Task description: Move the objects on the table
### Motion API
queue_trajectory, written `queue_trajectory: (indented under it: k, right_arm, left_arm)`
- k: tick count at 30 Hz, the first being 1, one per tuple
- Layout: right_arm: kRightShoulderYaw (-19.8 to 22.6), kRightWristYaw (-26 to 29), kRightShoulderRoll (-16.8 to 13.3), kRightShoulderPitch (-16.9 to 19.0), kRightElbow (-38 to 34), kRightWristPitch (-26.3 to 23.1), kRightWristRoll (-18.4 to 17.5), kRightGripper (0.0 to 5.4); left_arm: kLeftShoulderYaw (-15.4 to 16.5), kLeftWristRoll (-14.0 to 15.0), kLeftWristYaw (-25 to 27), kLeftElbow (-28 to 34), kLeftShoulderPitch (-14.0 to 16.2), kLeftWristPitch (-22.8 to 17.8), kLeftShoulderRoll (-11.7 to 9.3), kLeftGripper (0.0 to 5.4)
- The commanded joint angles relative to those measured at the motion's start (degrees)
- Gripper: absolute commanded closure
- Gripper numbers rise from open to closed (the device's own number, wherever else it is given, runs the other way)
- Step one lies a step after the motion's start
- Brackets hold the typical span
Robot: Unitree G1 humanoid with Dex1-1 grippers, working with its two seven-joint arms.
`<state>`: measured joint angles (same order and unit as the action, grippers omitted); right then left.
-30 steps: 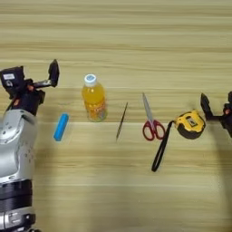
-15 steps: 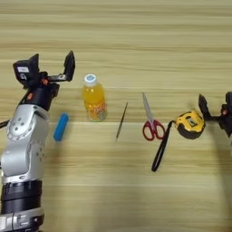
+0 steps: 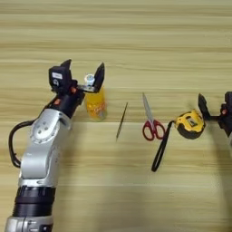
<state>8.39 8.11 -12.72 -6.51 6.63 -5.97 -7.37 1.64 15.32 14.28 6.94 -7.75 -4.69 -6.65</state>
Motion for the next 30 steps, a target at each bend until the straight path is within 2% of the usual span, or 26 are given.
queue_trajectory:
  k: [1,6,16,22,30]
  right_arm:
    - [-0.16,0.10,0.16,-0.79,-0.28,0.01,0.24,0.00]
    - [-0.13,0.15,0.25,-0.74,-0.58,-0.11,0.17,0.00]
    - [-0.29,0.16,0.47,-0.67,-0.98,-0.25,0.18,0.00]
    - [-0.62,-0.01,0.77,-0.61,-1.28,-0.30,0.31,0.00]
    - [-0.94,-0.15,1.08,-0.47,-1.80,-0.54,0.42,0.00]
  left_arm:
    - [-1.77,-2.68,0.21,-1.45,0.66,1.44,0.24,0.03]
    - [-1.79,-2.39,0.74,-3.19,0.65,1.94,0.62,0.03]
    - [-2.77,-6.10,0.44,-12.45,-0.56,3.23,0.18,0.03]
    - [-2.26,-7.25,0.84,-16.99,-1.69,4.79,0.04,0.03]
    - [-1.88,-7.07,1.15,-18.60,-2.24,5.71,-0.05,0.03]
